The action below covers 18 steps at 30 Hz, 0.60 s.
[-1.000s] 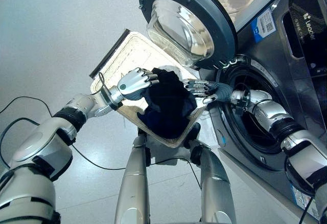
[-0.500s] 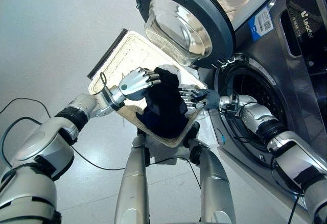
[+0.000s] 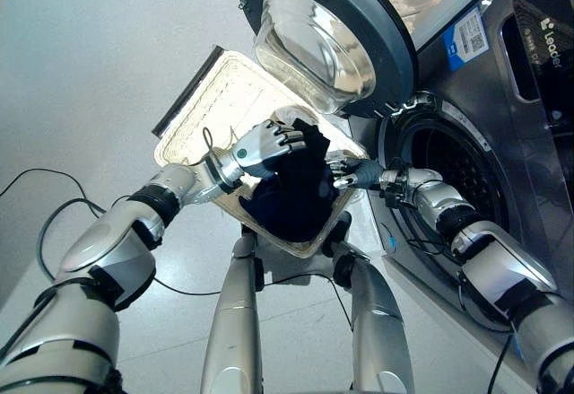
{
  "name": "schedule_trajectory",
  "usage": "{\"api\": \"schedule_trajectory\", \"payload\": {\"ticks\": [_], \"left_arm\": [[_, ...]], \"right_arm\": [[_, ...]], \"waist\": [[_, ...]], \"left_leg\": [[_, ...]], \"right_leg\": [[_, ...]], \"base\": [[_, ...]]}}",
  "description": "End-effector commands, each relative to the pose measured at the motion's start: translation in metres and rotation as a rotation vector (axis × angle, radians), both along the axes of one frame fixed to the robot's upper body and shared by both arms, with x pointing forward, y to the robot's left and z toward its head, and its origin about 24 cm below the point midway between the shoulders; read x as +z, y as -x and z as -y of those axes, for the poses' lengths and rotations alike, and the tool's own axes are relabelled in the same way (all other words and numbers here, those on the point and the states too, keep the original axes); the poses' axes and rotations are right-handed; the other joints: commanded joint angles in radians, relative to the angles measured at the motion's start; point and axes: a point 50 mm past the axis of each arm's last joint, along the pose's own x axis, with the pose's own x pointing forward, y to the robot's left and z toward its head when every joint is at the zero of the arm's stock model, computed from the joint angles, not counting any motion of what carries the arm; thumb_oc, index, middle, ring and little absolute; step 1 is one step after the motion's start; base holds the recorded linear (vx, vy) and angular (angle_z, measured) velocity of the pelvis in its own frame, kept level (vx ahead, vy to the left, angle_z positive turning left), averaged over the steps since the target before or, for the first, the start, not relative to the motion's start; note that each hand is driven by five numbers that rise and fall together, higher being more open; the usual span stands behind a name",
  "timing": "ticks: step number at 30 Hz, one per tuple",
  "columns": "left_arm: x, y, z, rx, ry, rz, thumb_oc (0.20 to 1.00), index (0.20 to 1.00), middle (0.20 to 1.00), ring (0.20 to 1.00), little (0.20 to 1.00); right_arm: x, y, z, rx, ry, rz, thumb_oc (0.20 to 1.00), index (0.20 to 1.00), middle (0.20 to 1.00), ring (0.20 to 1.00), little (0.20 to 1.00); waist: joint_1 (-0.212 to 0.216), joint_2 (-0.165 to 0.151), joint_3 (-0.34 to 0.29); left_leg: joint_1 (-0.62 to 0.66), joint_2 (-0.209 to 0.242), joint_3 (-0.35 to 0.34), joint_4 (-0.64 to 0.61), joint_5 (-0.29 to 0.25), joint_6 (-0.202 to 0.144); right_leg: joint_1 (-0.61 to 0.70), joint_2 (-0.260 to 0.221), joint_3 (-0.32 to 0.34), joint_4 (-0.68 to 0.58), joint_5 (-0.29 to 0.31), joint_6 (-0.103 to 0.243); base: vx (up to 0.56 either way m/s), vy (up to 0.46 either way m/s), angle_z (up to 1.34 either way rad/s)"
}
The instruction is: Put the clothes into the washing machine.
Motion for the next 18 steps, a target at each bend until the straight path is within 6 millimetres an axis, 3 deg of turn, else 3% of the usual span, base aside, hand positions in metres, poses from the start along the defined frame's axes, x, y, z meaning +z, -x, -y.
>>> {"api": "schedule_trajectory", "payload": {"ticks": [1, 11, 18], "left_arm": [[0.034, 0.002, 0.018, -0.110, 0.196, 0.083, 0.200, 0.200, 0.200, 0.200, 0.200], [0.034, 0.006, 0.036, -0.172, 0.259, 0.063, 0.200, 0.200, 0.200, 0.200, 0.200], [0.032, 0.009, 0.044, -0.210, 0.260, 0.052, 0.200, 0.200, 0.200, 0.200, 0.200]], "right_arm": [[0.021, -0.003, -0.008, 0.000, -0.017, 0.106, 1.000, 1.000, 1.000, 1.000, 1.000], [0.013, -0.005, -0.026, -0.039, -0.012, 0.062, 1.000, 1.000, 1.000, 1.000, 1.000], [0.013, -0.002, -0.040, 0.051, -0.074, 0.006, 1.000, 1.000, 1.000, 1.000, 1.000]], "waist": [[0.020, 0.061, -0.026], [0.022, 0.068, -0.026], [0.023, 0.070, -0.026]], "left_leg": [[0.005, -0.060, 0.065, -0.018, -0.040, -0.011], [0.014, -0.070, 0.058, -0.027, -0.033, -0.010], [0.019, -0.077, 0.050, -0.027, -0.030, -0.009]], "right_leg": [[0.000, 0.026, -0.012, -0.010, 0.017, 0.113], [0.015, 0.032, -0.010, -0.030, 0.022, 0.111], [0.022, 0.038, -0.004, -0.035, 0.025, 0.108]], "base": [[0.00, 0.000, 0.00], [0.00, 0.000, 0.00], [0.00, 0.000, 0.00]]}}
